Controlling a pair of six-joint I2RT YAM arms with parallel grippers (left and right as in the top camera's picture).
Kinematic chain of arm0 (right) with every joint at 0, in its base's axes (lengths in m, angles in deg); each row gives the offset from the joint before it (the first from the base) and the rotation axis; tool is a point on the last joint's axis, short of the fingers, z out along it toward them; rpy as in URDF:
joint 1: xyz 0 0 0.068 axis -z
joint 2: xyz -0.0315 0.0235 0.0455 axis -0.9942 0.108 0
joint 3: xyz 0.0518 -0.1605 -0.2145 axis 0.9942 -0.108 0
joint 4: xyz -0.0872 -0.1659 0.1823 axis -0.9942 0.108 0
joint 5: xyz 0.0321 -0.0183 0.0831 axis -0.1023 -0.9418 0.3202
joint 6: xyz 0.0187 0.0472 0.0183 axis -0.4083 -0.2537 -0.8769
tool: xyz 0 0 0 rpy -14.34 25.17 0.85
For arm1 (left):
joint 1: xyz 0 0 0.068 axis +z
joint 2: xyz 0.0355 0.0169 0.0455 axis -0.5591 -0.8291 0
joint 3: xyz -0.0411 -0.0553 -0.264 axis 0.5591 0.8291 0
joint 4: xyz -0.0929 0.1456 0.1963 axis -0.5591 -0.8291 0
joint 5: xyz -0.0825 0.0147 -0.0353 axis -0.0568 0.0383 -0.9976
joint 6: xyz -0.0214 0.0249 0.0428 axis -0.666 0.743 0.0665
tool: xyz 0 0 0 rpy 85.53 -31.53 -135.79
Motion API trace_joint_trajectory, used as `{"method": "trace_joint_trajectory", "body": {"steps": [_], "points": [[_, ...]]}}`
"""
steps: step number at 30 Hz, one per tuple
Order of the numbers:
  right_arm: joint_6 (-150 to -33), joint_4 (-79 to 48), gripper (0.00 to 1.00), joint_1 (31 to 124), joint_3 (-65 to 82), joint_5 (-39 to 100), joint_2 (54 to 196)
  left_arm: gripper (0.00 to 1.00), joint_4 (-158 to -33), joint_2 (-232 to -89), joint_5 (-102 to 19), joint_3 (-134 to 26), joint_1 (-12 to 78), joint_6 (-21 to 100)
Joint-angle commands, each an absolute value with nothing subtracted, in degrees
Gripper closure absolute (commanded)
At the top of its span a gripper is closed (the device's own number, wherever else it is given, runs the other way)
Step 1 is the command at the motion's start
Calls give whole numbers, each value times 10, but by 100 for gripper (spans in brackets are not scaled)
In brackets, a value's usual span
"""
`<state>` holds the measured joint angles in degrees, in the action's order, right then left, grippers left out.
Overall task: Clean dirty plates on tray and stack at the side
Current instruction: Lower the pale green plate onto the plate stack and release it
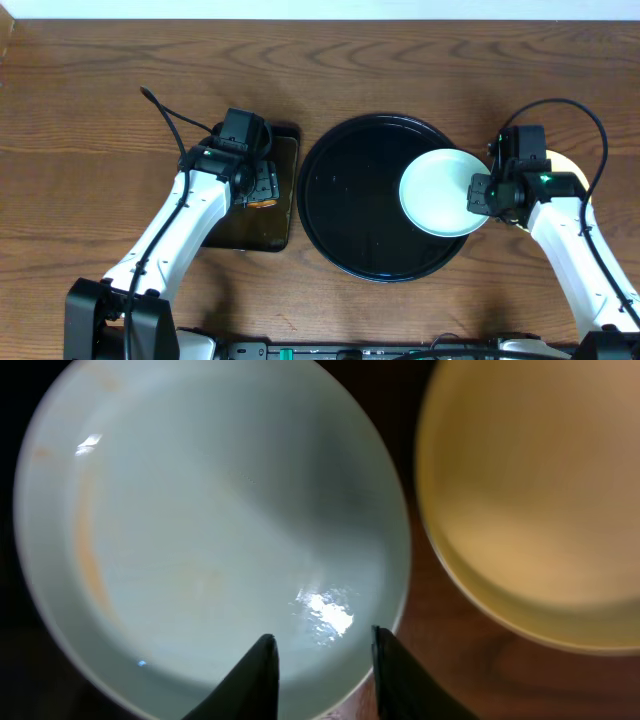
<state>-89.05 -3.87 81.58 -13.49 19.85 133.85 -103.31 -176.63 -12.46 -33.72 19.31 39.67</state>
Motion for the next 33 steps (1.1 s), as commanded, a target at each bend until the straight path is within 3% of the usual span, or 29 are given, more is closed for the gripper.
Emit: {"method": "trace_joint_trajectory", "body": {"steps": [1, 16, 27, 29, 33], "points": [[-954, -56, 69, 824, -160, 180, 1337, 20, -1035, -1766, -126, -337, 194, 391], [-1002, -116, 58, 848, -185, 133, 1337, 20, -1036, -1766, -126, -337, 194, 391], [-1003, -152, 57, 849, -242, 166, 1339, 20, -1035, -1766, -126, -337, 194, 391], [-1007, -169, 59, 849, -253, 170, 1339, 19, -1035, -1766, -126, -337, 194, 391], [-1009, -180, 77, 849, -256, 179, 1339, 20, -1037, -1766, -126, -337, 194, 391]]}}
